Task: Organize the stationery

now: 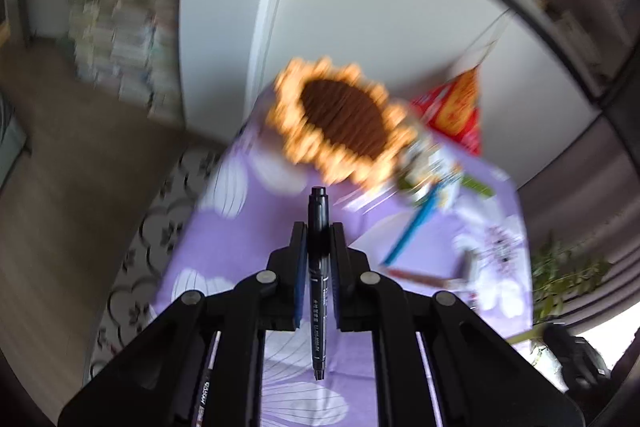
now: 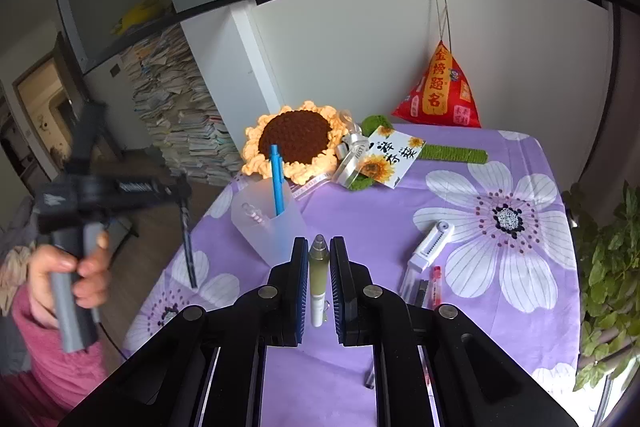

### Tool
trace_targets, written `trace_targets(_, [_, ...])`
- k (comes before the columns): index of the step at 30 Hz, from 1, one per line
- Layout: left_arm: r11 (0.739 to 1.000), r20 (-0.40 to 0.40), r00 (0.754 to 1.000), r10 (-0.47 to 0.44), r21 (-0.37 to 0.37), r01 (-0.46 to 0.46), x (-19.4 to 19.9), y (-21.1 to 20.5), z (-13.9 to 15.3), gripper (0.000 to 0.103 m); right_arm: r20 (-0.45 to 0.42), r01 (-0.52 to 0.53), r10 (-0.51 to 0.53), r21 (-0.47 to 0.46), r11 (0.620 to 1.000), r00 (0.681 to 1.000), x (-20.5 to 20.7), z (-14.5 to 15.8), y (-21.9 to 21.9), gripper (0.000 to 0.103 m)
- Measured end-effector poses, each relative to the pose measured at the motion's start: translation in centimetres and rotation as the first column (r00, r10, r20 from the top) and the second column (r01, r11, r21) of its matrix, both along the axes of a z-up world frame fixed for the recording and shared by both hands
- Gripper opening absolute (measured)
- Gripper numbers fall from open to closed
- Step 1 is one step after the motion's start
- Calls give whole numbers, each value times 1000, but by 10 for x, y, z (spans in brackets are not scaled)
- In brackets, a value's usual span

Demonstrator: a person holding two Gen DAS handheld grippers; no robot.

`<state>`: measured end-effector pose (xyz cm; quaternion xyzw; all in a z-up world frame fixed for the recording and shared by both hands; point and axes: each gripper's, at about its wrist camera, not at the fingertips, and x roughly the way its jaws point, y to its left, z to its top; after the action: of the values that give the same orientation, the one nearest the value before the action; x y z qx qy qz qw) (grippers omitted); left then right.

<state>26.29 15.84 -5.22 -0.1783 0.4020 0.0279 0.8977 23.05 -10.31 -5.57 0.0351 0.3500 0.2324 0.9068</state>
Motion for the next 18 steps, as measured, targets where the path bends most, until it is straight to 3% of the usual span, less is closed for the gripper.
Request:
trace_targets(4, [999, 132, 990, -49, 29, 46, -9, -16, 40, 9, 4, 8, -8, 0, 1000, 1000, -1, 2, -1, 12])
trace_targets(8, [997, 192, 980, -58, 60, 48, -1, -30, 53, 9, 22, 11, -11, 3, 1000, 1000, -2, 10, 0, 12])
trace_targets(15, [991, 235, 968, -84, 120, 57, 30, -53, 44, 9, 47, 16, -15, -17, 1000, 999, -10, 17, 3, 12])
trace_targets(18, [991, 239, 965, -108, 107, 84, 40, -54, 27, 9, 53, 37, -36, -19, 999, 998, -10, 20, -3, 12])
